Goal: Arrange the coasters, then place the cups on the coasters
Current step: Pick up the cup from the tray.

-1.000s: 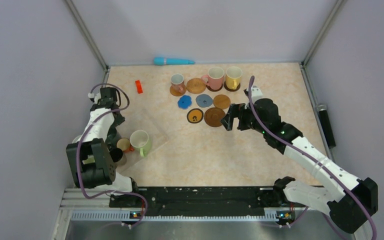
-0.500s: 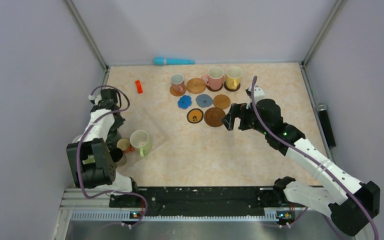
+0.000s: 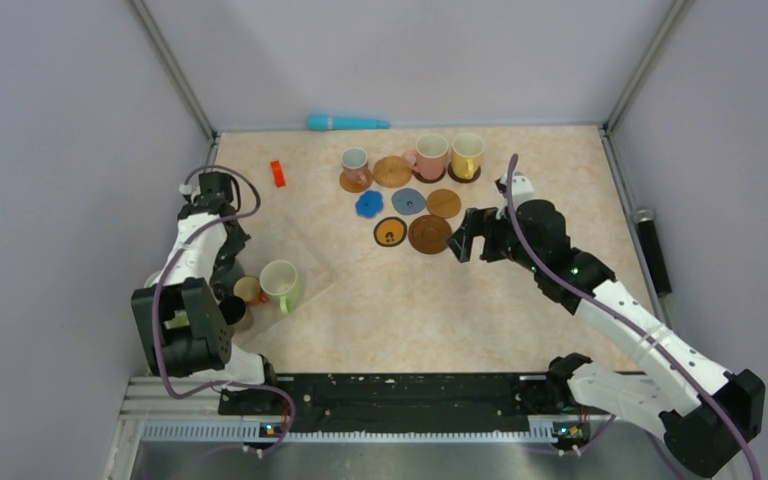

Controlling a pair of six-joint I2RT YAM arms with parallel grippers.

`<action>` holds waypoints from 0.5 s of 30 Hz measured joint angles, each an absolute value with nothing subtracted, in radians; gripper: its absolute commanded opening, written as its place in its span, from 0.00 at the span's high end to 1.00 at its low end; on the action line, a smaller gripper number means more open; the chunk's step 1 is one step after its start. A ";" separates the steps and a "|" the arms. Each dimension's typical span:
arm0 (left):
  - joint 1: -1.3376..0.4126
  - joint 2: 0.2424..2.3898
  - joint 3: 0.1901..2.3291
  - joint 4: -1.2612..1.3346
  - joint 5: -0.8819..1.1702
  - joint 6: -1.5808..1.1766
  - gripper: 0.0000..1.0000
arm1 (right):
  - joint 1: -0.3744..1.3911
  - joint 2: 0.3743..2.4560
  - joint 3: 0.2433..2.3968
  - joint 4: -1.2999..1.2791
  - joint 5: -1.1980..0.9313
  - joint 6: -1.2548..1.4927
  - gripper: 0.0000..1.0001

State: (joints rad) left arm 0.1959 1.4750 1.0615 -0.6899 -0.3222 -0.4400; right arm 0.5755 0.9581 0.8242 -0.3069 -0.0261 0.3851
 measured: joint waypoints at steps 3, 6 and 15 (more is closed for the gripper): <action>0.196 1.475 1.099 -0.715 -0.294 -0.405 1.00 | 0.575 0.950 0.824 -0.308 -0.023 0.385 0.02; 0.187 1.472 1.136 -0.727 -0.260 -0.355 1.00 | 0.575 0.937 0.824 -0.310 -0.021 0.385 0.02; -0.020 1.387 1.233 -0.759 -0.239 -0.211 1.00 | 0.575 0.917 0.824 -0.319 -0.020 0.385 0.02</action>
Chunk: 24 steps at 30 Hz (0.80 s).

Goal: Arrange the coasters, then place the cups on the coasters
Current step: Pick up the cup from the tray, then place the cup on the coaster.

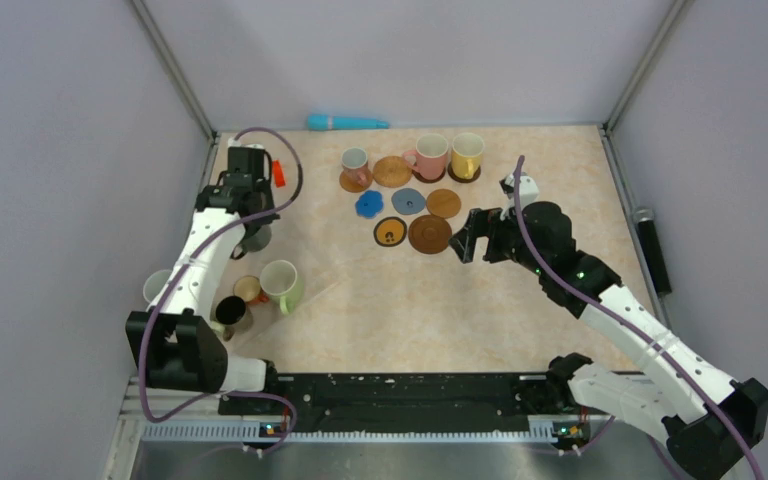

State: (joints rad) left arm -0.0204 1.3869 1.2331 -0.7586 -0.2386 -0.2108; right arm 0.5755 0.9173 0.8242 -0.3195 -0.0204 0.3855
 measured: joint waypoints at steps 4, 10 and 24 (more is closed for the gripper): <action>-0.170 1.372 1.289 -0.760 -0.228 -0.175 1.00 | 0.576 0.913 0.824 -0.323 -0.020 0.386 0.02; -0.328 1.374 1.342 -0.760 -0.200 -0.149 1.00 | 0.576 0.870 0.824 -0.336 0.009 0.388 0.02; -0.537 1.644 1.615 -0.738 -0.301 -0.275 1.00 | 0.576 0.819 0.824 -0.368 0.076 0.390 0.02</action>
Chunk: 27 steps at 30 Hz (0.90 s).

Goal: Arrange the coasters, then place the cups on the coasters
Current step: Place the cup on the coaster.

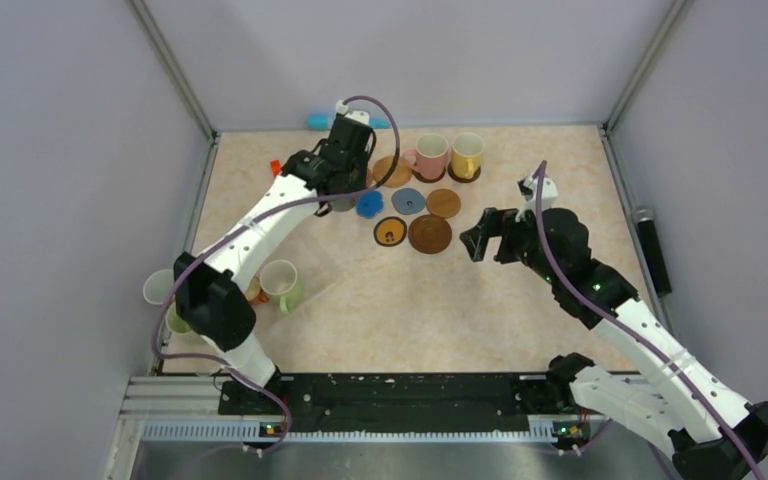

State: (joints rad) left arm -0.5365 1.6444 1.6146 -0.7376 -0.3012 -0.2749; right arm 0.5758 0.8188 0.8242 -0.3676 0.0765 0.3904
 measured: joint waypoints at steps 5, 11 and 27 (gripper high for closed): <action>-0.582 1.776 1.727 -0.734 -0.358 -0.351 1.00 | 0.576 0.815 0.824 -0.383 0.082 0.396 0.02; -0.607 1.936 1.853 -0.714 -0.361 -0.411 1.00 | 0.576 0.786 0.824 -0.408 0.086 0.397 0.02; -0.616 2.193 2.081 -0.626 -0.387 -0.450 1.00 | 0.576 0.772 0.824 -0.465 0.087 0.393 0.02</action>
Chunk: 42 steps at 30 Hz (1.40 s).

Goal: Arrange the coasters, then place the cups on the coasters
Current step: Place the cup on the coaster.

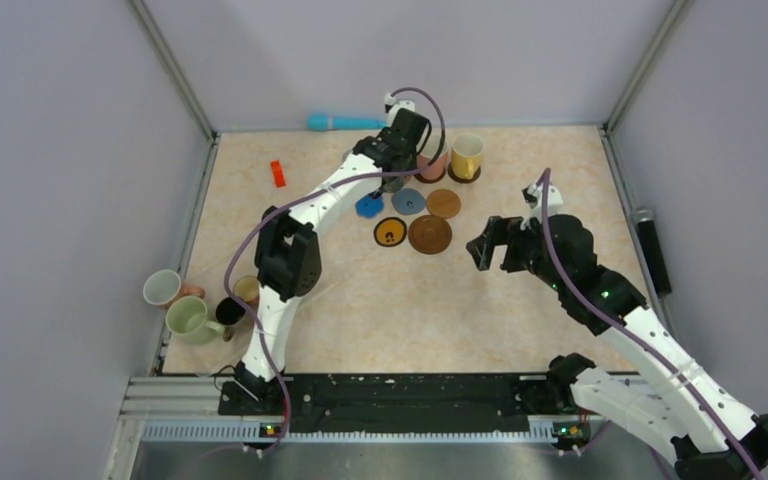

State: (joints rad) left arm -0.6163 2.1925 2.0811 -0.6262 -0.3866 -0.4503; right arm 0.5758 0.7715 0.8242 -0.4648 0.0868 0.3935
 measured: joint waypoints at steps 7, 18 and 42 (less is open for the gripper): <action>-0.616 2.247 2.104 -0.567 -0.407 -0.434 1.00 | 0.576 0.754 0.825 -0.484 0.097 0.393 0.02; -0.602 2.301 2.129 -0.518 -0.425 -0.392 1.00 | 0.576 0.746 0.825 -0.512 0.112 0.385 0.02; -0.580 2.365 2.149 -0.434 -0.402 -0.337 1.00 | 0.576 0.745 0.826 -0.525 0.149 0.375 0.02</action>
